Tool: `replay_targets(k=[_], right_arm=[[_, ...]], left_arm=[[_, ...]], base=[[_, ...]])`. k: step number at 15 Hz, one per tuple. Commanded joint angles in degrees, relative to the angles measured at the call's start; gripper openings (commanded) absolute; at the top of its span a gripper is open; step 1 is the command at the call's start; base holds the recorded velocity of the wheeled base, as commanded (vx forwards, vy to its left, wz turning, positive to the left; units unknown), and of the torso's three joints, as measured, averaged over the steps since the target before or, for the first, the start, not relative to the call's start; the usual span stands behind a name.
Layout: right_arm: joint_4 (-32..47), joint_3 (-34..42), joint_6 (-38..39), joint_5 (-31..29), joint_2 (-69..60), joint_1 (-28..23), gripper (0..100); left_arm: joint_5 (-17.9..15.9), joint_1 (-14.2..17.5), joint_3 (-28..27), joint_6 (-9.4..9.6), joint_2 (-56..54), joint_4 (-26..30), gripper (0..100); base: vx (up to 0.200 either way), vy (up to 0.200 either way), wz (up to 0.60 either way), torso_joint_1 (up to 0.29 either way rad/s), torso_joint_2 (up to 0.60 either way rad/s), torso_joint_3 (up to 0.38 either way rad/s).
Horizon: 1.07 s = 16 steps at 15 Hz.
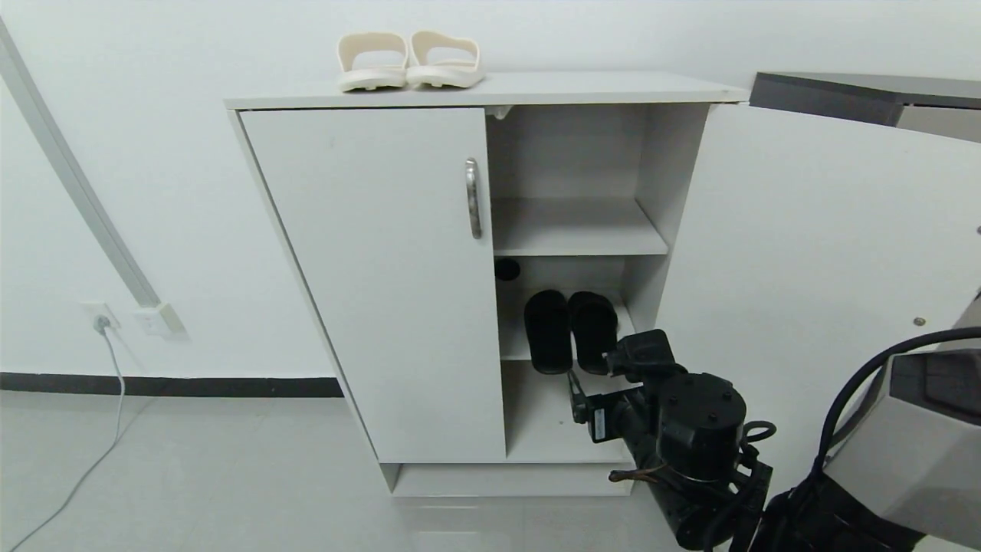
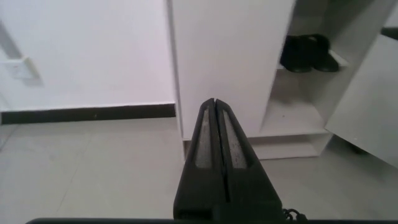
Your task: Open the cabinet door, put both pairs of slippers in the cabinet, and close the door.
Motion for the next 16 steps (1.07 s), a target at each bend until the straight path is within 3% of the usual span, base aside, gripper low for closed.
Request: replay_targets(k=[1, 11, 16], right_arm=[[-0.98, 0.47, -0.01, 0.68, 0.05, -0.03, 100], [-2.3, 1.61, -1.24, 1.38, 1.02, -0.91, 100], [-4.76, 2.75, -2.47, 2.26, 1.81, -1.0, 100]], left_arm=[[-0.01, 0.02, -0.01, -0.01, 0.07, -0.01, 0], [-0.01, 0.02, -0.01, -0.01, 0.07, -0.01, 0], [-0.01, 0.02, -0.01, -0.01, 0.07, -0.01, 0]], base=[[0.0, 0.2, 0.0, 0.002, 0.0, 0.002], [0.0, 0.2, 0.0, 0.001, 0.0, 0.002], [0.0, 0.0, 0.0, 0.0, 0.0, 0.0]])
